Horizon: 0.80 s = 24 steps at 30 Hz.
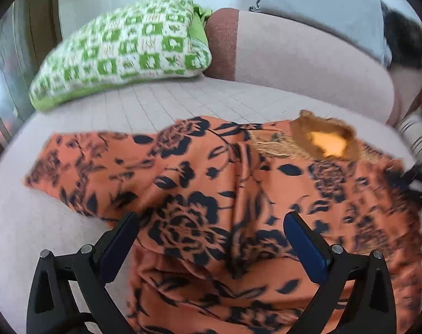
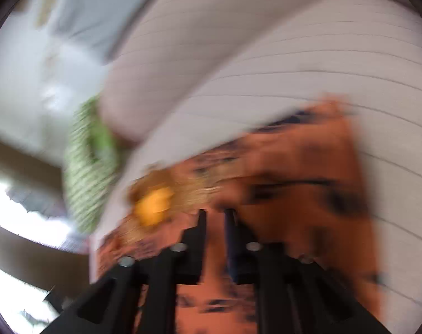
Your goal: Fold small clothes
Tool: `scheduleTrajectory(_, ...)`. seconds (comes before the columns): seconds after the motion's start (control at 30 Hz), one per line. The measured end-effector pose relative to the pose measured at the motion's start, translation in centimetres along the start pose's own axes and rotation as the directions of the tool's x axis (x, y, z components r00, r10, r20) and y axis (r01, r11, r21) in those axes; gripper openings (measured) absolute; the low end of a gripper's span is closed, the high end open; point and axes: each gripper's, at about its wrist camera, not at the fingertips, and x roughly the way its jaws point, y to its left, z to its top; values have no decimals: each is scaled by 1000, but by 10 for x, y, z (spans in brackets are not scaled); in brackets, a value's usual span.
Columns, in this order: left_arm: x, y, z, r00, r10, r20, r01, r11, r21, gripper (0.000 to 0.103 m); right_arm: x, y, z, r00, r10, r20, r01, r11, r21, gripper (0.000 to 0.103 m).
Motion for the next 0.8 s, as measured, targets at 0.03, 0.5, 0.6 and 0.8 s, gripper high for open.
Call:
scheduleTrajectory(0.03,-3,0,0,1000,-21,-4,21,1000,-7,103,0,-5,-2,999,28,-33,-27,999,17,19)
scheduleTrajectory(0.5,54,-36,35,981,160,-108,-138,972,191,44,-78,7,-68,989,48,144,-22,985,-173,75)
scheduleTrajectory(0.6,62,-38,34,972,193,-134,-164,965,204,26,-75,14,-70,989,58,139,-27,977,-209,75)
scheduleTrajectory(0.8,43,-42,35,977,200,-68,-185,965,185,10,-74,-6,-68,988,31,148,-8,988,-154,75)
